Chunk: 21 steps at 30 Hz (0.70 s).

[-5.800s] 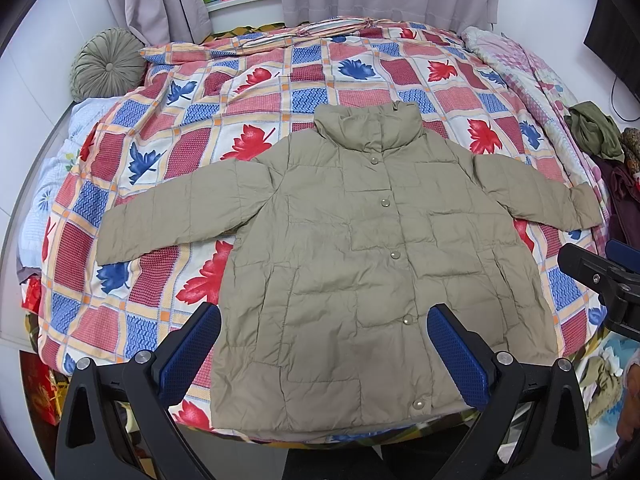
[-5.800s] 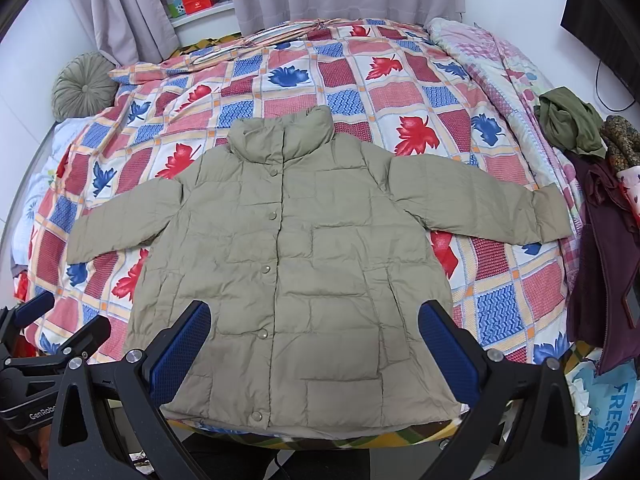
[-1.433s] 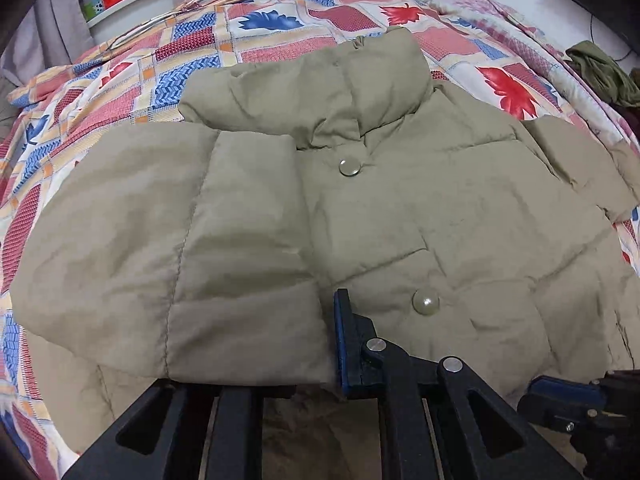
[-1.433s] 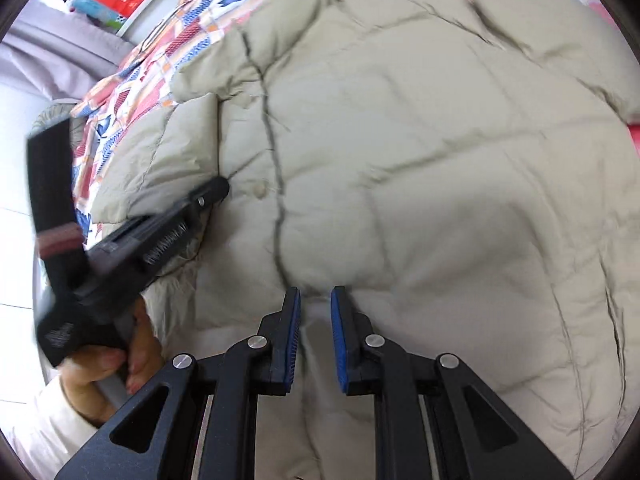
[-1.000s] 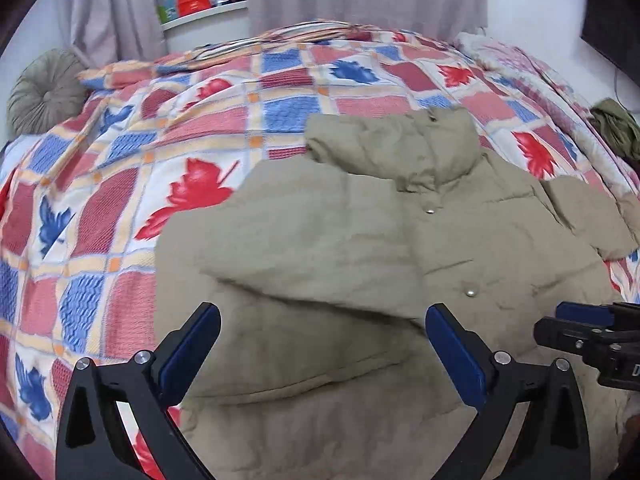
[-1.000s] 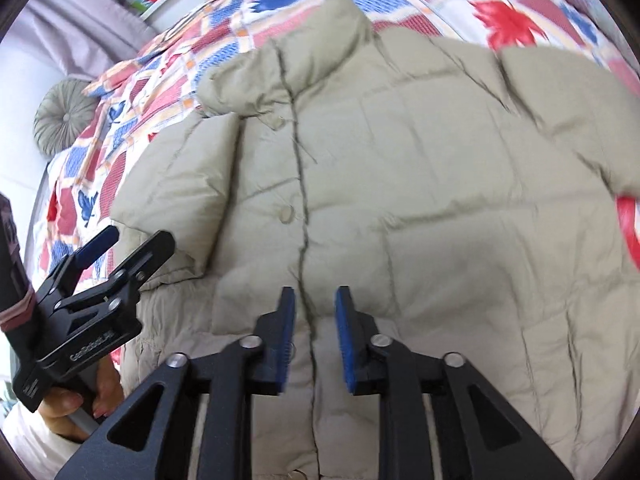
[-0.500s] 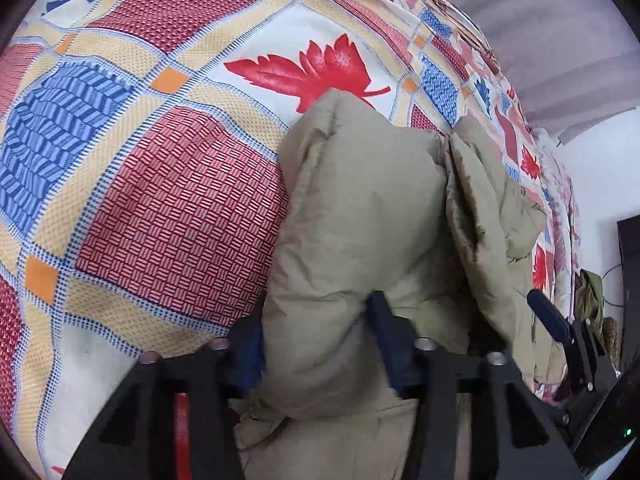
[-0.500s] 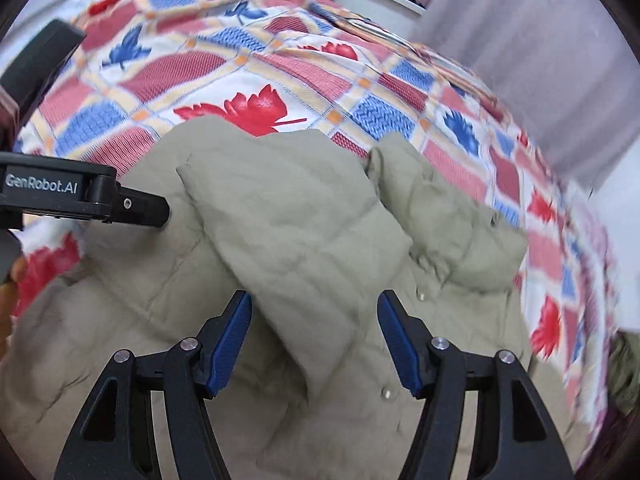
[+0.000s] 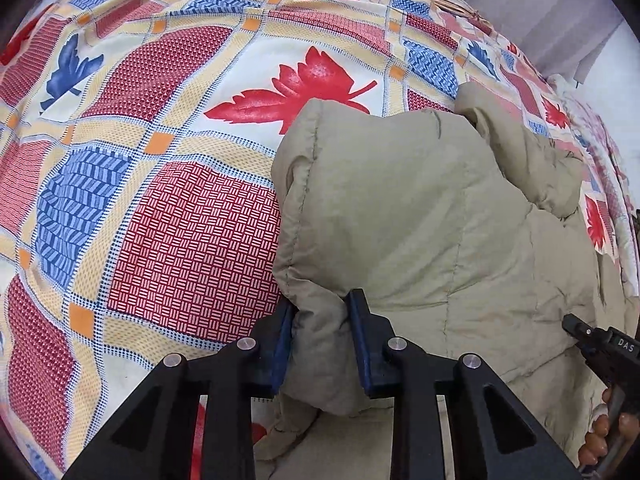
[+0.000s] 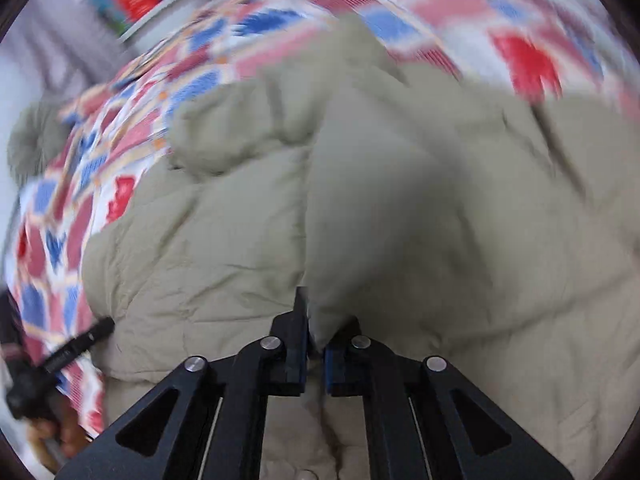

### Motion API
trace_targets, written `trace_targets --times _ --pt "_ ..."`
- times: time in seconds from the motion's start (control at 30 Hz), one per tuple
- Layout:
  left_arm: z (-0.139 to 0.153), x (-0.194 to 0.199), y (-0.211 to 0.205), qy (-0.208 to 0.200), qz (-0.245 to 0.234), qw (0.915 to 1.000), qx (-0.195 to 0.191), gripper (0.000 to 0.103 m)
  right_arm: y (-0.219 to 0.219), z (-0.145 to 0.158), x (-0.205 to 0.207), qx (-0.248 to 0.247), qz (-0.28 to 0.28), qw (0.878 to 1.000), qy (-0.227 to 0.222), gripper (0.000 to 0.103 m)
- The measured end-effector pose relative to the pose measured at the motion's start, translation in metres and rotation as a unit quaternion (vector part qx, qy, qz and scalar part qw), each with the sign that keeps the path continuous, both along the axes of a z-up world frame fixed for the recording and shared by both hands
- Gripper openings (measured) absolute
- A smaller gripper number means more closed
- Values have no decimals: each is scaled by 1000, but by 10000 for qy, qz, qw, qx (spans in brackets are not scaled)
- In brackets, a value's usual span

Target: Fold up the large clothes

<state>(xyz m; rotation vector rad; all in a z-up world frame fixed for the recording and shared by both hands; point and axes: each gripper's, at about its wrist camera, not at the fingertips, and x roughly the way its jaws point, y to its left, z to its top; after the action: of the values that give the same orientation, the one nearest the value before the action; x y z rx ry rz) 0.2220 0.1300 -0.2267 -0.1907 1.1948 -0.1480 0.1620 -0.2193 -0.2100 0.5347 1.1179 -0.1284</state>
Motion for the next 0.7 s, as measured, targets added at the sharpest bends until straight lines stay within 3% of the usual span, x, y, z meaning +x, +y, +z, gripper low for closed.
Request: trace_targets --times 0.03,0.1,0.13,0.2,0.3,0.4,0.5,0.63,0.7 --pt "3 0 -1 -9 6 9999 102 33 -12 -8 -4 320 -231 9992 60 14" --pt "15 -5 1 -112 71 9991 403 65 -34 -13 -17 845 -634 9944 29 17" --pt "23 -9 5 -254 137 9984 488 70 -41 -10 -23 851 -726 9937 33 17" --pt "39 -16 16 -462 231 9980 367 71 -52 -1 -36 809 -866 9930 13 19" --pt "58 -17 28 -591 386 9972 231 71 -67 19 -54 345 -1197 9922 -9 19" --pt "59 -8 14 -628 159 9974 316 71 -74 41 -56 153 -1183 9923 -330 19" --pt "39 -1 -15 -502 -48 9977 446 71 -61 46 -31 31 -579 9974 -435 19" --pt "-3 2 -37 -178 -84 9976 663 72 -43 22 -3 -254 -137 9994 -169 19" --pt "-11 3 -34 -131 50 9983 574 83 -43 1 -3 -252 -259 9993 127 14"
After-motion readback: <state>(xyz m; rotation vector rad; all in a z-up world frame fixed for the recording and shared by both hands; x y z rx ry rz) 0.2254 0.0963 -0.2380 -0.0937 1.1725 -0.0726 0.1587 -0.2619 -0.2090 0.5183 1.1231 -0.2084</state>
